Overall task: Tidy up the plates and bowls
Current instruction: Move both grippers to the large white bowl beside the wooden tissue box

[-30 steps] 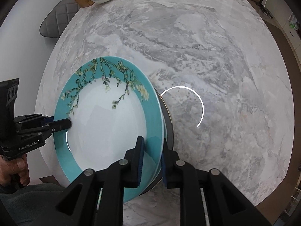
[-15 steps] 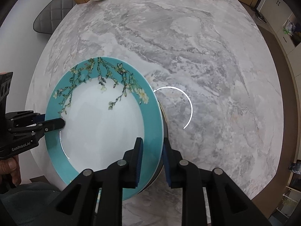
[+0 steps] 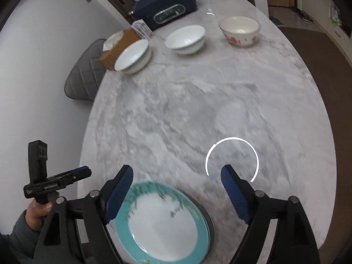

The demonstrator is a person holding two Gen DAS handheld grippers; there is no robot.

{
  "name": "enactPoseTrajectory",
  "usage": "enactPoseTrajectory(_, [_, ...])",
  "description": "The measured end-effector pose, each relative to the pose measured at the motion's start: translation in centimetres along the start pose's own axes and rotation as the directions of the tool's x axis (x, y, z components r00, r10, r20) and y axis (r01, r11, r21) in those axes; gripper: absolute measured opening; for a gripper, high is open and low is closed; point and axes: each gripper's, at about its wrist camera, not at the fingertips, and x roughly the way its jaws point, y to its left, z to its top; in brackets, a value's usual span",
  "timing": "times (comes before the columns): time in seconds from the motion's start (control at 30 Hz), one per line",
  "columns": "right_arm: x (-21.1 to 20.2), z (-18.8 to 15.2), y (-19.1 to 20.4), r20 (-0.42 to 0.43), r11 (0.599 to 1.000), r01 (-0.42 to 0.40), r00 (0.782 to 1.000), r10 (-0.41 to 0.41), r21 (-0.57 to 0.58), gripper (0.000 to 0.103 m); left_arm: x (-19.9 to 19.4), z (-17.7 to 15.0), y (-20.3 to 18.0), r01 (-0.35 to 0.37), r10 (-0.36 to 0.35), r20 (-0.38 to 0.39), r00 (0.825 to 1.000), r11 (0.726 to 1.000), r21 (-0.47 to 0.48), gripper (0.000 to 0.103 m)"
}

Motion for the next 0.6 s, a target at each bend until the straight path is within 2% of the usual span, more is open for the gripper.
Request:
enactPoseTrajectory(0.03, [0.8, 2.0, 0.7, 0.002, 1.000, -0.023, 1.000, 0.023, -0.011, 0.086, -0.6, 2.1, 0.5, 0.001, -0.001, 0.031, 1.000, 1.000, -0.003, 0.079])
enactPoseTrajectory(0.07, [1.6, 4.3, 1.5, 0.010, 0.998, -0.051, 0.999, 0.052, -0.021, 0.086, -0.9, 4.1, 0.9, -0.013, 0.014, 0.059, 0.998, 1.000, -0.008, 0.084])
enactPoseTrajectory(0.1, [2.5, 6.2, 2.2, 0.014, 0.997, -0.075, 0.997, 0.075, -0.023, 0.087, -0.9, 6.2, 1.4, -0.036, 0.037, 0.084, 0.996, 0.999, -0.010, 0.095])
enactPoseTrajectory(0.17, [5.0, 10.2, 3.7, -0.001, 0.994, -0.109, 0.994, 0.109, -0.029, 0.087, -0.6, 10.3, 2.6, -0.056, 0.058, 0.112, 0.992, 0.998, -0.027, 0.103])
enactPoseTrajectory(0.3, [10.4, 16.4, 6.2, -0.015, 0.993, -0.114, 0.993, 0.114, -0.039, 0.087, 1.0, 18.0, 5.4, -0.070, 0.079, 0.117, 0.990, 0.994, -0.081, 0.103])
enactPoseTrajectory(0.37, [13.2, 19.2, 7.4, -0.020, 0.992, -0.117, 0.993, 0.117, -0.052, 0.087, 2.5, 21.4, 6.5, -0.100, 0.111, 0.111, 0.988, 0.990, -0.102, 0.103])
enactPoseTrajectory(0.43, [15.7, 21.8, 7.9, -0.019, 0.995, -0.089, 0.996, 0.089, -0.045, 0.086, 4.1, 24.7, 7.3, -0.121, 0.134, 0.102, 0.986, 0.985, -0.126, 0.103])
enactPoseTrajectory(0.53, [19.2, 25.3, 7.7, -0.038, 0.994, -0.106, 0.993, 0.107, 0.022, 0.086, 5.7, 28.2, 7.7, -0.136, 0.149, 0.107, 0.983, 0.983, -0.122, 0.103])
enactPoseTrajectory(0.6, [21.3, 27.3, 7.9, -0.050, 0.996, -0.082, 0.995, 0.084, 0.031, 0.086, 6.9, 30.5, 7.7, -0.159, 0.170, 0.105, 0.980, 0.981, -0.108, 0.103])
